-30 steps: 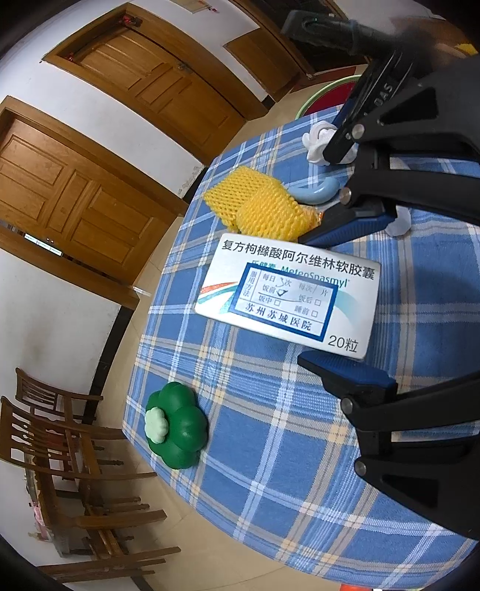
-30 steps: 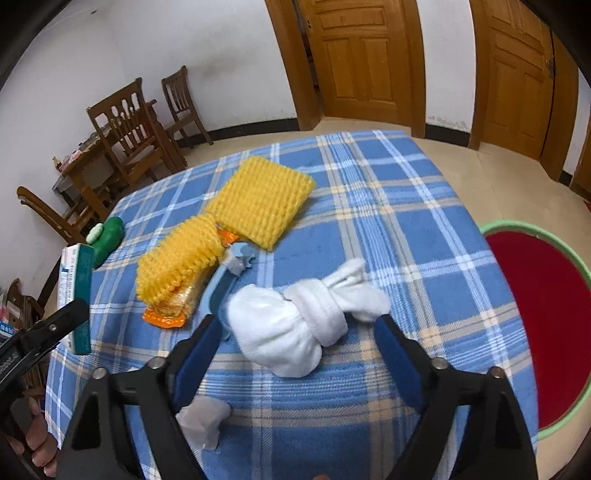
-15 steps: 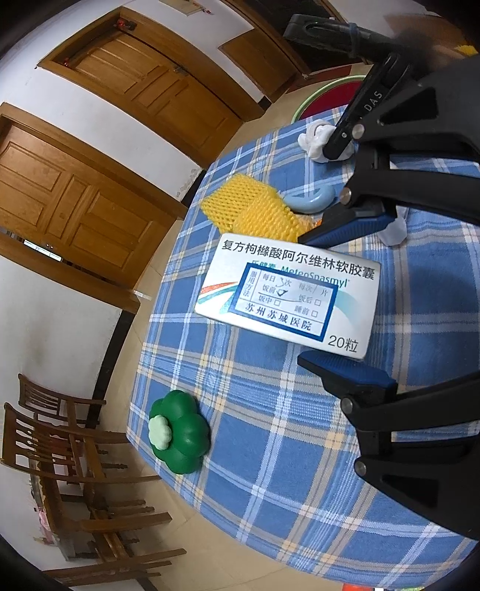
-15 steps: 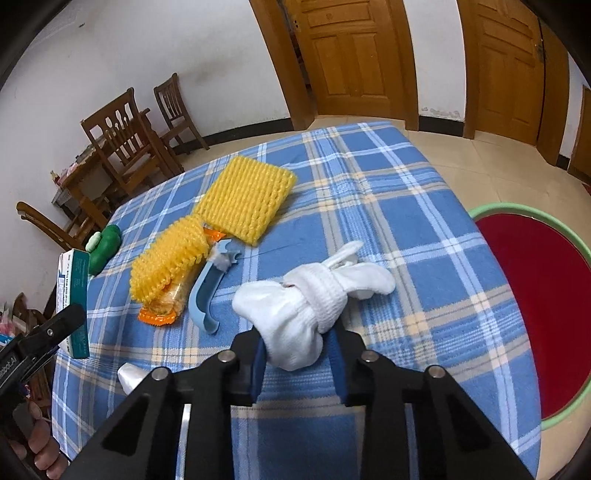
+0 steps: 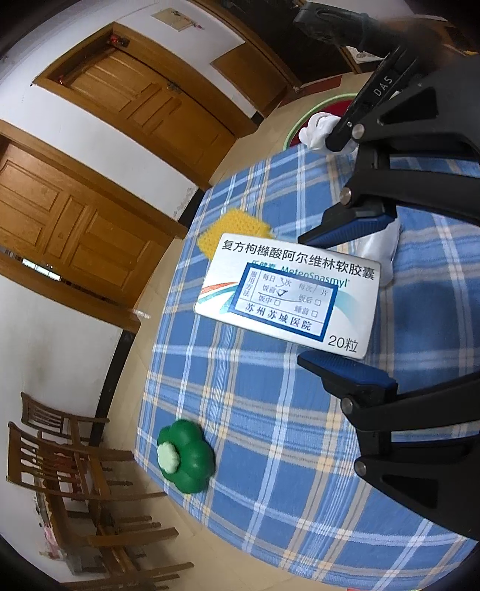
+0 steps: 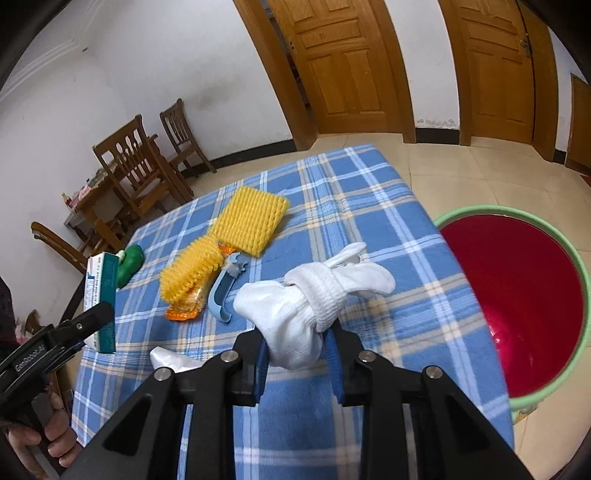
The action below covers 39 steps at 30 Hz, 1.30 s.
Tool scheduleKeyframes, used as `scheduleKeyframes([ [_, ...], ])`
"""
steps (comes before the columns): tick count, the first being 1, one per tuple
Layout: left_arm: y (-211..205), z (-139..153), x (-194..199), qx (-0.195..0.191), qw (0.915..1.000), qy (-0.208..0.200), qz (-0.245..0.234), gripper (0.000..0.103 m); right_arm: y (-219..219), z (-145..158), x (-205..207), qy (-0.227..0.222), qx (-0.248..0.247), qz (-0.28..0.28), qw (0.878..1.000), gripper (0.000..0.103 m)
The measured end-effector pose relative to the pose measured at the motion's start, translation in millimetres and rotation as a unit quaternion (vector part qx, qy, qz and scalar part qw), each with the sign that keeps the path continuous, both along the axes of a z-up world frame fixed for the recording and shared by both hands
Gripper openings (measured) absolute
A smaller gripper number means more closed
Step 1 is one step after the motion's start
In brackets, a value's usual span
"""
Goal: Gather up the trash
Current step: 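Carry the white sock and medicine box over the red bin and release both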
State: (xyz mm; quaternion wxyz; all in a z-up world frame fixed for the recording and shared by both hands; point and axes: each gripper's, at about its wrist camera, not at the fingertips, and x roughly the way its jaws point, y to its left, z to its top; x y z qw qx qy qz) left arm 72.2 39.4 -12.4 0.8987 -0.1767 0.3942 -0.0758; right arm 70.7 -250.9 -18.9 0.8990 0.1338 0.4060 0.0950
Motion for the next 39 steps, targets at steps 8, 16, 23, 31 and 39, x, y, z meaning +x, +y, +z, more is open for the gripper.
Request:
scheduleKeyframes([
  [8,-25.5,9.7,-3.1,-0.001,0.9995,-0.003,-0.032,0.057,-24.9,12.5,-21.5,-0.02,0.018,-0.023,0.999,0.029],
  [16,-62.2,17.5,-3.9,0.011,0.9972,-0.004,-0.074,0.057,-57.6,20.6,-37.4,-0.025,0.035,-0.057,0.997,0.029],
  [23,-100.8,22.6,2.3,0.023,0.9924,-0.001,-0.121,0.057,-89.5,23.6,-48.1,-0.027,0.035,-0.095,0.994,0.029],
  [31,-144.5,24.9,18.6,0.031,0.9858,0.008,-0.165,0.057,-127.3,12.8,-52.7,-0.018,0.035,-0.139,0.99,0.03],
  [39,-191.5,17.6,41.9,0.039,0.9781,0.02,-0.203,0.057,-159.1,-4.0,-49.5,0.001,0.032,-0.166,0.986,0.031],
])
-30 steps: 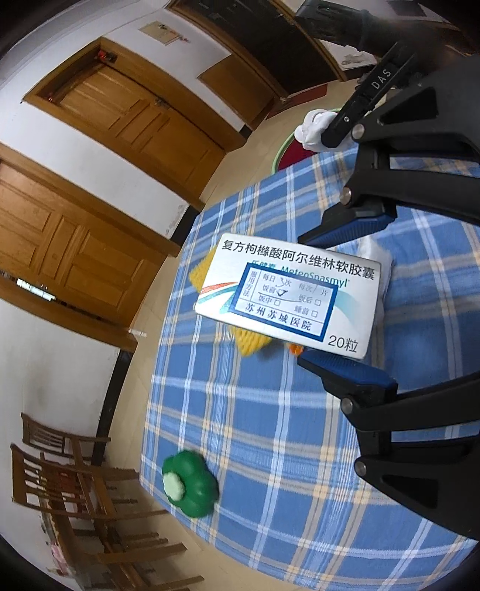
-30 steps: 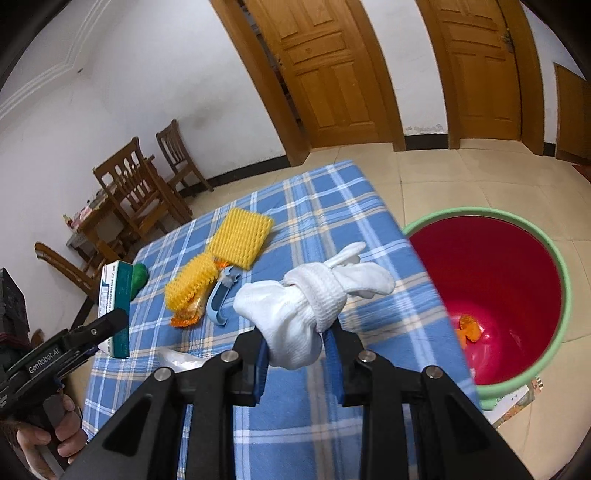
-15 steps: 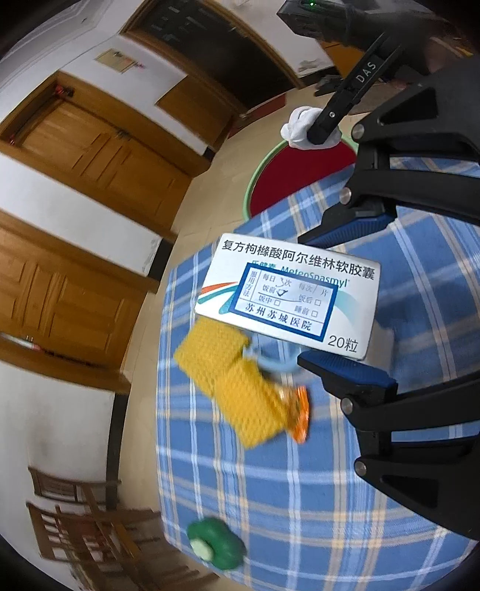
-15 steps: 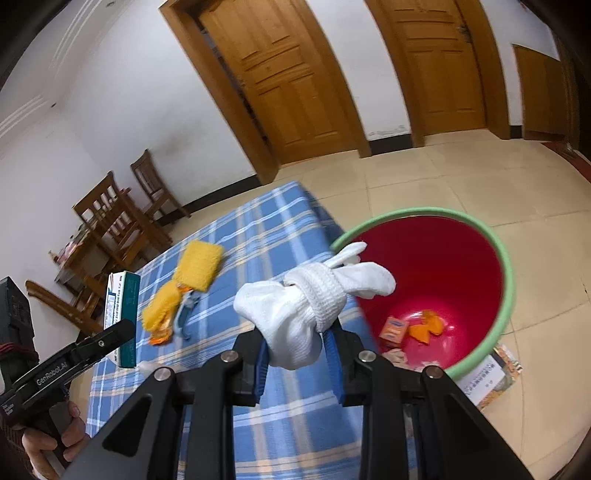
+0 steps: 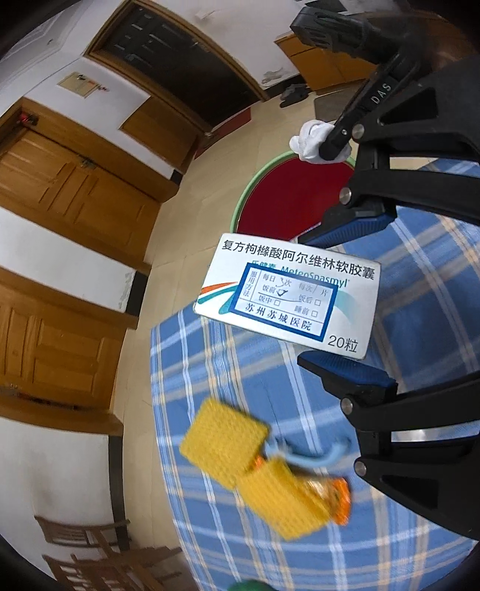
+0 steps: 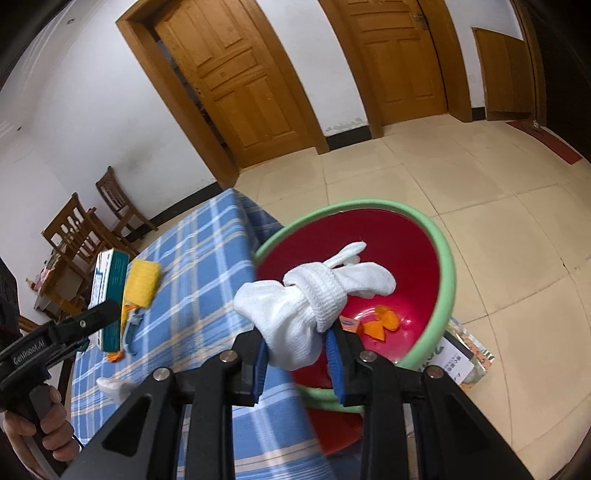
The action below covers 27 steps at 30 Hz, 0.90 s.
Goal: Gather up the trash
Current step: 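Carry the white sock and medicine box over the red bin and release both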
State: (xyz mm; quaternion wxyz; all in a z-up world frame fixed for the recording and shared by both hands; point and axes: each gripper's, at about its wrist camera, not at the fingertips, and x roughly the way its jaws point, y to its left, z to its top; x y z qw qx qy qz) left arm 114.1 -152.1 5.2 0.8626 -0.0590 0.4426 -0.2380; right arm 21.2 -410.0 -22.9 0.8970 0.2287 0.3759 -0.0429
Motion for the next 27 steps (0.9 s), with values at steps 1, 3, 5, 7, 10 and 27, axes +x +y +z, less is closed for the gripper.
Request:
scheduleKeyframes([
  [1,-5.8,-0.9,2.5,0.002,1.0,0.0,-0.004,0.057,-2.8,-1.6,0.9,0.002,0.002,-0.002,1.0,0.031],
  [3,-18.4,-3.8,9.5,0.005,0.9999,0.003,-0.015,0.057,-9.5,-6.5,3.4,0.007,0.004,-0.007,1.0,0.031],
  [5,-29.4,-7.1,15.4,0.006,0.9997,0.006,-0.024,0.057,-14.8,-11.8,6.4,0.012,0.003,-0.012,1.0,0.033],
  [7,-41.6,-7.6,19.6,0.008,0.9994,0.008,-0.032,0.057,-18.8,-16.7,9.5,0.018,0.004,-0.014,1.0,0.035],
  [10,-54.7,-10.9,26.5,0.014,0.9989,0.01,-0.044,0.057,-25.0,-22.1,12.2,0.023,0.005,-0.016,1.0,0.035],
  [27,-106.1,-27.1,39.1,0.037,0.9954,0.013,-0.087,0.057,-41.1,-29.1,6.7,0.02,0.015,-0.027,0.999,0.054],
])
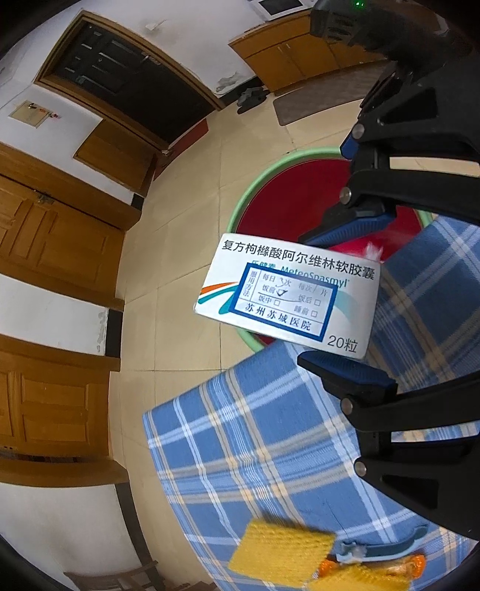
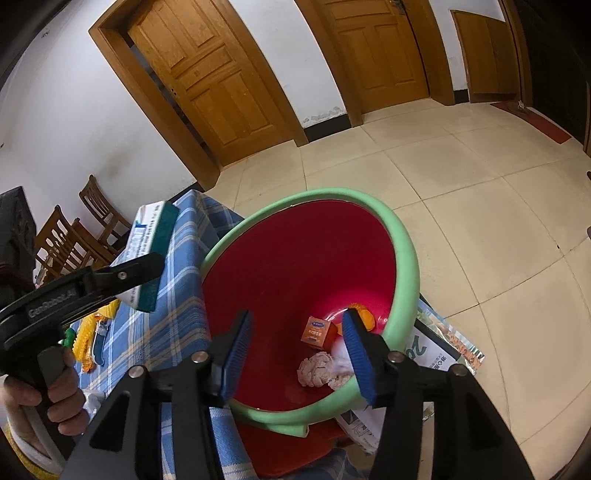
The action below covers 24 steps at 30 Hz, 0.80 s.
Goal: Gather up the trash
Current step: 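Carry the white sock and medicine box over the red bin and release both, then move both tools back from the bin toward the table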
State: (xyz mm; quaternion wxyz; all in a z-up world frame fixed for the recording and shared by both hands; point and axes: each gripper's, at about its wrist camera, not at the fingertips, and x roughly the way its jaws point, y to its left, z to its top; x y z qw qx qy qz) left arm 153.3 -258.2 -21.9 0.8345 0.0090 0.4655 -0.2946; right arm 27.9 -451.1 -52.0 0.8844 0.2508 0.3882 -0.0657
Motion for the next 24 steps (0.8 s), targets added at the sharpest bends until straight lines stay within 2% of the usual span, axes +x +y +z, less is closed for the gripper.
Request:
scheduleKeyframes([
  [6,-17.4,-0.1,5.4,0.007,0.9998,-0.003,-0.016,0.057,-3.8,5.4,-5.6,-0.006,-0.002,-0.009,1.0,0.058],
  [10,-22.6,3.3,8.4,0.007,0.9998,-0.005,-0.016,0.062,-5.6,7.9,-7.6,-0.009,-0.003,-0.013,1.0,0.06],
  [24,11.8,18.5,-6.0,-0.012,0.9998,-0.005,0.016,0.062,2.9,17.3,-13.5,-0.02,-0.001,-0.003,1.0,0.065],
])
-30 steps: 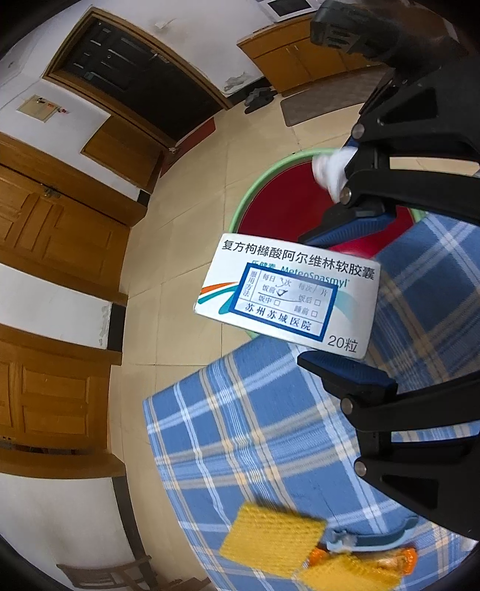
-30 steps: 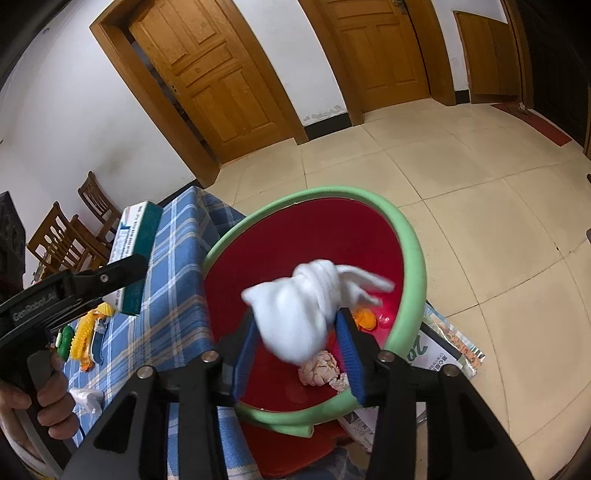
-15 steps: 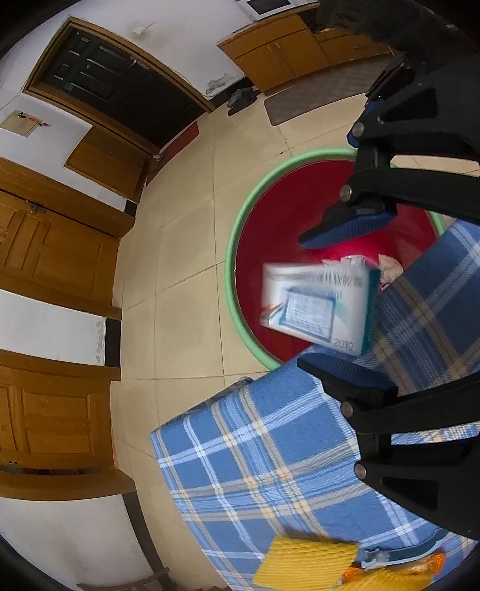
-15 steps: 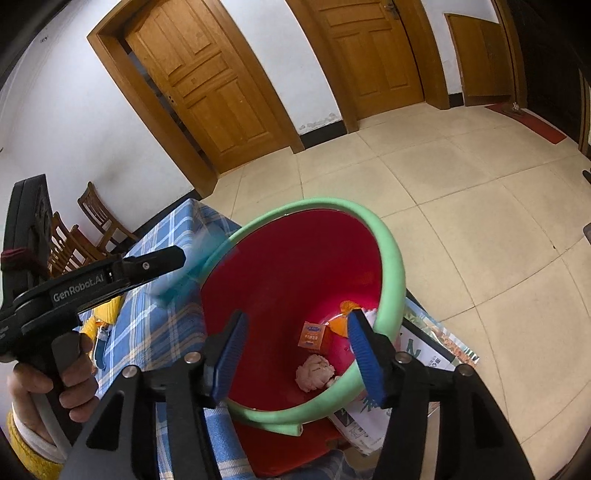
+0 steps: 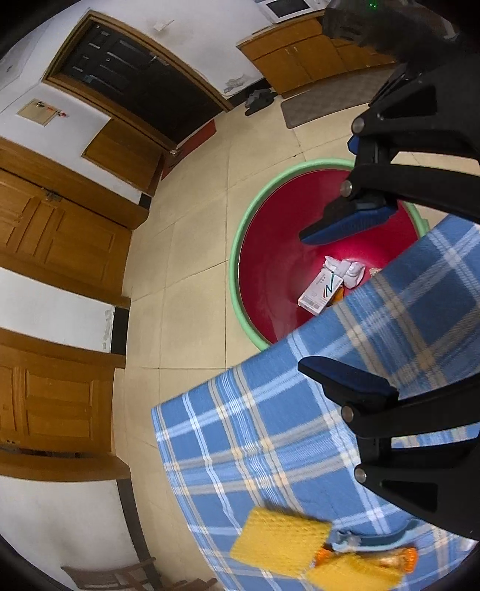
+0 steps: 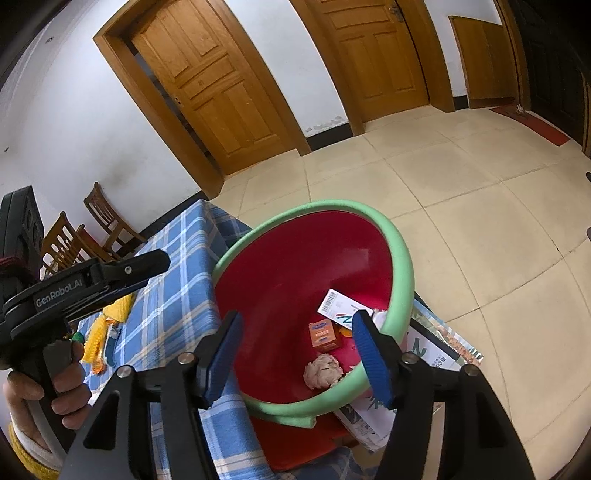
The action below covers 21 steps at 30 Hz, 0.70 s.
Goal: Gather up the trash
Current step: 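Move both tools back from the bin toward the table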
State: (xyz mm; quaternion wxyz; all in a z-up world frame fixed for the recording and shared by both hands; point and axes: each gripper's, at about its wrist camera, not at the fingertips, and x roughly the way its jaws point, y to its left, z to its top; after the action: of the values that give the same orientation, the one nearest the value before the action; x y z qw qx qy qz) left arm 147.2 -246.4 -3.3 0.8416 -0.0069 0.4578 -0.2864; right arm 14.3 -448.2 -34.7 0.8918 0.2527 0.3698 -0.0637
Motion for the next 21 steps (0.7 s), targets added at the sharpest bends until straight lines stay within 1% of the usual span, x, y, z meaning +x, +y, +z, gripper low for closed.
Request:
scheduleKeyframes([
  [7,25.8,11.2,-12.4,-0.004,0.9997,-0.005,0.023,0.063,10.8,6.4,-1.6,-0.008,0.003,0.012,1.0,0.071],
  [12,47.4,17.0,-16.5,-0.005,0.999,-0.012,0.043,0.063,19.0,11.1,-1.5,-0.01,0.003,0.022,1.0,0.073],
  [18,79.0,16.7,-14.3,-0.001,0.9974,-0.016,0.07,0.063,27.1,14.8,-1.6,-0.012,0.003,0.031,0.999,0.075],
  [21,93.9,13.5,-12.3,0.009,0.9964,-0.02,0.081,0.063,30.7,15.7,-1.2,-0.011,0.002,0.033,0.999,0.076],
])
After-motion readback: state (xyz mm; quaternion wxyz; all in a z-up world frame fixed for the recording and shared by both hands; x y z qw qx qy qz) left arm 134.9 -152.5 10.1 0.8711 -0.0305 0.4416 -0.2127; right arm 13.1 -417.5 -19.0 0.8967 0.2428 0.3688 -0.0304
